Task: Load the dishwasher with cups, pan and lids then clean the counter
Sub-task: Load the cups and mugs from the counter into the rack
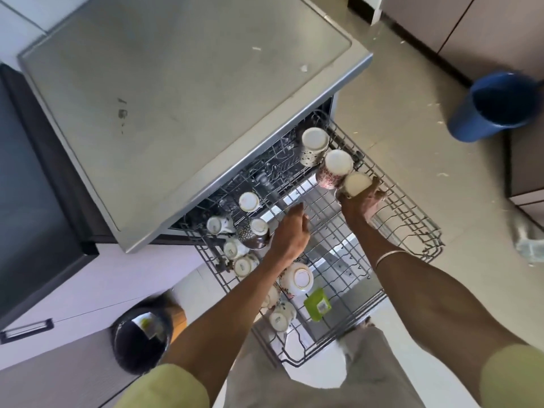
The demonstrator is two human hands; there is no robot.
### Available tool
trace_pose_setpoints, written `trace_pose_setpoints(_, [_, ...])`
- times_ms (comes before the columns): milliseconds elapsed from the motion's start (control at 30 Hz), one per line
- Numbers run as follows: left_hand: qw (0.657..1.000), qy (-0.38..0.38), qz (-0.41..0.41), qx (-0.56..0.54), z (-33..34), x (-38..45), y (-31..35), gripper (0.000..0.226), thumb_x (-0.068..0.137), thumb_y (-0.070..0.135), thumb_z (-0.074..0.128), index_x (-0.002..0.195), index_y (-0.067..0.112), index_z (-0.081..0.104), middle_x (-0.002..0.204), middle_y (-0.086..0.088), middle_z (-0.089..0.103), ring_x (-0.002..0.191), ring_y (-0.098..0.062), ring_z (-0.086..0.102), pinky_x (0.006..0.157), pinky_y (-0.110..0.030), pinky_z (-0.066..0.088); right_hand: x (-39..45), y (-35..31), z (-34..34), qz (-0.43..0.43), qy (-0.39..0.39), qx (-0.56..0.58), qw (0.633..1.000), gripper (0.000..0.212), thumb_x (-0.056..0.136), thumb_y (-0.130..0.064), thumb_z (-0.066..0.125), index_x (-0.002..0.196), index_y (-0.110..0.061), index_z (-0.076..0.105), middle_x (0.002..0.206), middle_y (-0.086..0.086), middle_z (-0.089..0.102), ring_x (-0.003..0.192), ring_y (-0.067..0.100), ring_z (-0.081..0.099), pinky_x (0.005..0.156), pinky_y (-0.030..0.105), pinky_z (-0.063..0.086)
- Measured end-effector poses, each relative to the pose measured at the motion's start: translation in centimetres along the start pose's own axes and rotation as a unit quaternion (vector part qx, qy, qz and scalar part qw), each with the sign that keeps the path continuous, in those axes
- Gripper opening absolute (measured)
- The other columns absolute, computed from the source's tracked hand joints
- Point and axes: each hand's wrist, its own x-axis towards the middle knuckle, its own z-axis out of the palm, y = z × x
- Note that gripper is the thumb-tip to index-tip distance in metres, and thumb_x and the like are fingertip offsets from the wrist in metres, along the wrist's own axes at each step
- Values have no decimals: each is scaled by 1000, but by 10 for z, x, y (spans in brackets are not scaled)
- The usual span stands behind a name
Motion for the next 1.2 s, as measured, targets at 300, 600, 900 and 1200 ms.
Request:
trace_pose_setpoints(300, [1000,19,16,-13,-24,-4,5,32,105,18,38,134,7,47,89,-3,57,65,-3,53,44,-14,40,-12,-13,-22,25,-21,-27,999,103,67,-12,87,147,-18,23,146,22,22,127,44,42,101,56,45])
trace_pose_setpoints(600, [996,-9,90,-14,-79,-26,19,33,106,19,35,137,8,41,70,5,47,48,-4,44,33,-15,33,-72,-37,-70,20,21,-55,998,76,77,-5,74,140,-8,32,137,24,35,121,44,48,97,49,46])
trace_pose_setpoints(900, [973,58,221,31,-181,-58,26,31,103,14,39,132,11,49,115,-14,62,81,-15,59,77,-32,56,-168,-92,-105,-37,22,-80,996,48,85,-15,66,129,-3,49,125,27,55,116,42,55,93,46,49])
trace_pose_setpoints(1200, [967,127,211,63,-249,-108,-13,36,100,18,37,134,10,47,126,-15,59,107,-31,62,88,-40,52,-255,-144,-90,-145,-19,-129,981,50,84,-33,55,128,-7,53,125,26,59,117,39,57,95,41,46])
